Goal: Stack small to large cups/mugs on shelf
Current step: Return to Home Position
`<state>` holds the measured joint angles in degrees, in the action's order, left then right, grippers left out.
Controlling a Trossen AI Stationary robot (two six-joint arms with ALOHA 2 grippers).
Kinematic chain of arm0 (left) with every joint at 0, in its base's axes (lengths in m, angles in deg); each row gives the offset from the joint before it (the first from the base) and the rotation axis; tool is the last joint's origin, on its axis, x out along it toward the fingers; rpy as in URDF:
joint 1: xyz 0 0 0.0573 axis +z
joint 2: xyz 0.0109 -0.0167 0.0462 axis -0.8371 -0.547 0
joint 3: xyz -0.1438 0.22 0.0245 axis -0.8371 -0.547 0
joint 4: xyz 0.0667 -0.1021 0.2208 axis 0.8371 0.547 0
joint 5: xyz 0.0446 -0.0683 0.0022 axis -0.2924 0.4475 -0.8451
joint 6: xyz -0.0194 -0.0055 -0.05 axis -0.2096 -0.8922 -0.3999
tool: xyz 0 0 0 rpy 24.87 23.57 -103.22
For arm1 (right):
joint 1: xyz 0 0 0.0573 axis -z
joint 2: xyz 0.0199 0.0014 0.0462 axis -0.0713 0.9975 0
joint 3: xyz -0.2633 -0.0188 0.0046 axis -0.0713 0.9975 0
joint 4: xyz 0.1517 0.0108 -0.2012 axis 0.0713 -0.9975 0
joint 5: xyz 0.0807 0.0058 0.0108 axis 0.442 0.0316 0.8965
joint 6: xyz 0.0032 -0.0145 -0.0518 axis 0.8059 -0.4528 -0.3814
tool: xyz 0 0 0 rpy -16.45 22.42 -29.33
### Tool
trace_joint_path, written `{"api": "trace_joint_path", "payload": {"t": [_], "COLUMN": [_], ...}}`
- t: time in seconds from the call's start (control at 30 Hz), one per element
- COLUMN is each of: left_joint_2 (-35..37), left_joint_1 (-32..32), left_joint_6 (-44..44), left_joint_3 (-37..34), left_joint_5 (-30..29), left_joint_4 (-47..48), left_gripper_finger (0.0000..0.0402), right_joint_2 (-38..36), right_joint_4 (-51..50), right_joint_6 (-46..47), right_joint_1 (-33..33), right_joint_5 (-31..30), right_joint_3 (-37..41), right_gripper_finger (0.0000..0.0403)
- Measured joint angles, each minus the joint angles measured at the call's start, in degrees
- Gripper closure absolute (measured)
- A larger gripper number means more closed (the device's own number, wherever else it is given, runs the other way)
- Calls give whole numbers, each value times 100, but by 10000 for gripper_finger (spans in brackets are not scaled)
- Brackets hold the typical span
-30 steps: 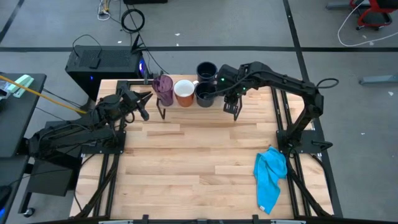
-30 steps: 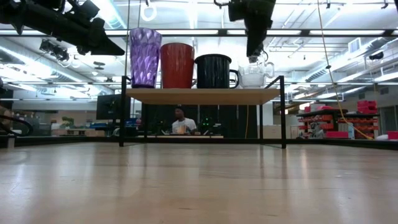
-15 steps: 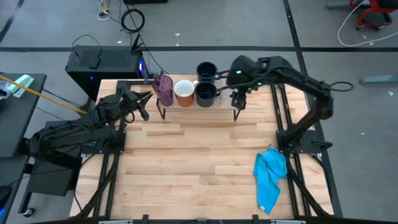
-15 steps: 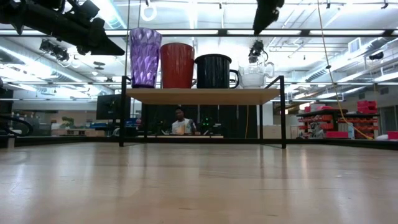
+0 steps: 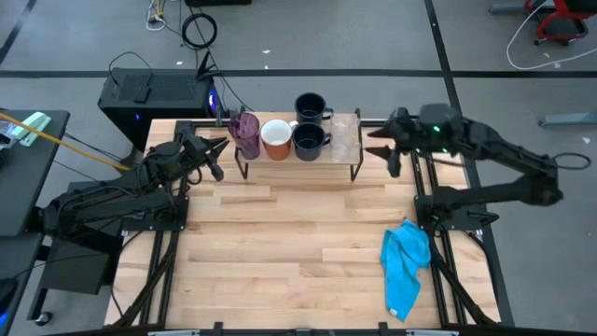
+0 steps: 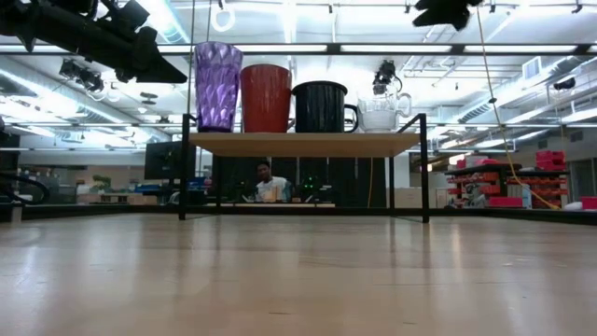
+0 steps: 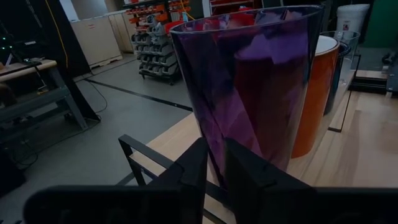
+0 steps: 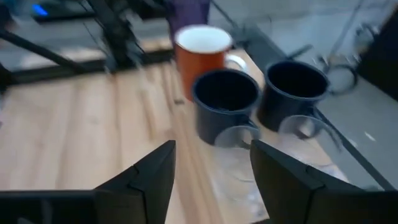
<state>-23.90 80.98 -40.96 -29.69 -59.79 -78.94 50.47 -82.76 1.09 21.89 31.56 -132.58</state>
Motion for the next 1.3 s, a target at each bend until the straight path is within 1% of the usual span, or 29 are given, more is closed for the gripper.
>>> {"api": "trace_joint_path", "payload": {"t": [0.13, 0.23, 0.37, 0.47, 0.53, 0.6, 0.73, 0.9, 1.17, 1.3], "left_joint_2": [1, 2, 1, 0, 2, 2, 2, 1, 2, 2], "left_joint_1": [1, 2, 0, 0, 2, 0, 2, 0, 0, 2], "left_joint_6": [0, 0, 0, 0, 0, 0, 0, 0, 0, -7], "left_joint_3": [0, 0, -1, 0, 0, 0, 0, -1, 0, 0], "left_joint_5": [0, 0, 0, 2, 0, 2, 0, 2, 1, 2], "left_joint_4": [0, 0, 0, 0, 0, 0, 0, 0, 0, 0], "left_gripper_finger": [338, 341, 345, 346, 345, 342, 338, 340, 347, 343], "right_joint_2": [-908, -1481, -2118, -2439, -2611, -2791, -3118, -3578, -4206, -4498], "right_joint_4": [812, 1446, 2668, 3456, 3741, 3851, 4044, 4095, 4120, 4677], "right_joint_6": [188, 318, 635, 730, 750, 756, 795, 767, 723, 609], "right_joint_1": [-65, -267, -658, -965, -1145, -1336, -1768, -2166, -2337, -2336], "right_joint_5": [251, 266, 252, 68, -230, -481, -712, -1178, -1207, -1209], "right_joint_3": [1028, 1778, 2868, 3624, 4000, 4287, 4821, 5224, 5797, 6268], "right_gripper_finger": [192, 195, 199, 204, 208, 213, 225, 239, 245, 245]}}
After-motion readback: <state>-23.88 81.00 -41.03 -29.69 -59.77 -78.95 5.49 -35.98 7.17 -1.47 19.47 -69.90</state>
